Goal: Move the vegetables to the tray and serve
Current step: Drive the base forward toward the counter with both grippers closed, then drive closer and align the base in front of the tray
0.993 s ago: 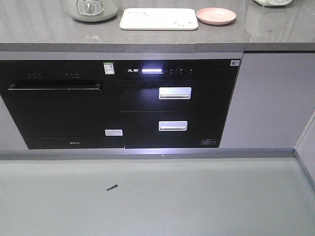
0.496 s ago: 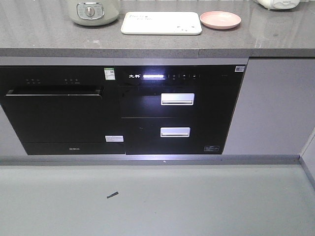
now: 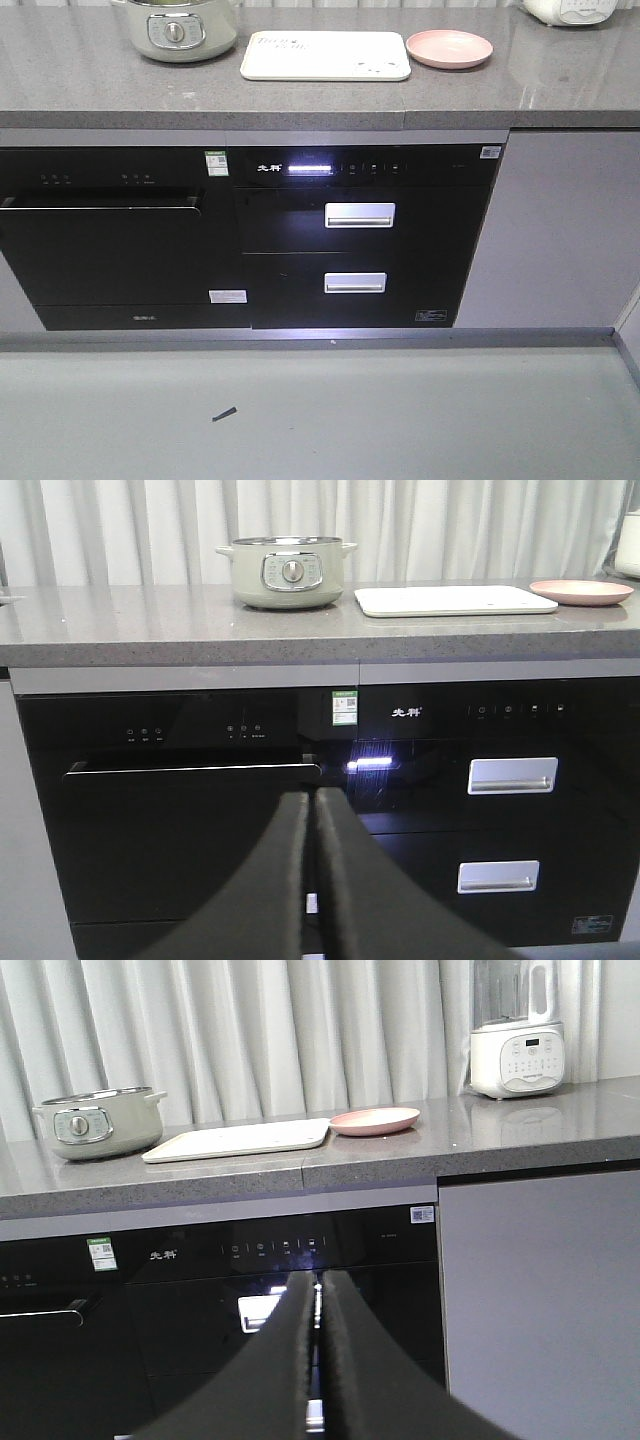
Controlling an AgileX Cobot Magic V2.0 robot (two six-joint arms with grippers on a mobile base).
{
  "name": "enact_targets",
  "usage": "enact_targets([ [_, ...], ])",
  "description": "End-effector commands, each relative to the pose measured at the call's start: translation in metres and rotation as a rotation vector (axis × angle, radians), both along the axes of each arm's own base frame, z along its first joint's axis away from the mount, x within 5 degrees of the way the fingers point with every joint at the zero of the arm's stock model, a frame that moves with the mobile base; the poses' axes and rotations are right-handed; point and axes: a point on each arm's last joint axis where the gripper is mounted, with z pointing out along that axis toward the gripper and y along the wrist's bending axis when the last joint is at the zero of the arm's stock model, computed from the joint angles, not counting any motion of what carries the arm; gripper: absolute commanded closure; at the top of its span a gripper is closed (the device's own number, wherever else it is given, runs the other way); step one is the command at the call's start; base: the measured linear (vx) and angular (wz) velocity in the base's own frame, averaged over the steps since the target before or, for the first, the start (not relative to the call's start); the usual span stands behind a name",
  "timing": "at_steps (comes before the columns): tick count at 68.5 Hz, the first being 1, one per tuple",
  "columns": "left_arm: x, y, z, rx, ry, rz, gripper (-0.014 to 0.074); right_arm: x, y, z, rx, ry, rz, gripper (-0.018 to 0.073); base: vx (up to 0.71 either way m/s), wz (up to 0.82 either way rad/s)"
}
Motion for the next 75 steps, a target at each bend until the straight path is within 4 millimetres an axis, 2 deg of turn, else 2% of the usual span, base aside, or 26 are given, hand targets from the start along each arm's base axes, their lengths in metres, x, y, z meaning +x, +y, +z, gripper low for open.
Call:
enact_targets([
  [1,0.0001,0.0002,-0.0016,-0.003,-0.061,0.003,0.0602,-0.0003,0.0005,0.0019,-0.015,-0.066,0.002,0.0561,0.10,-0.02],
  [75,0.0001,0.0002,-0.0016,-0.003,-0.061,0.003,0.0602,-0.0003,0.0005,0.0020,-0.015,-0.067,0.002,0.0561,0.08,-0.03],
])
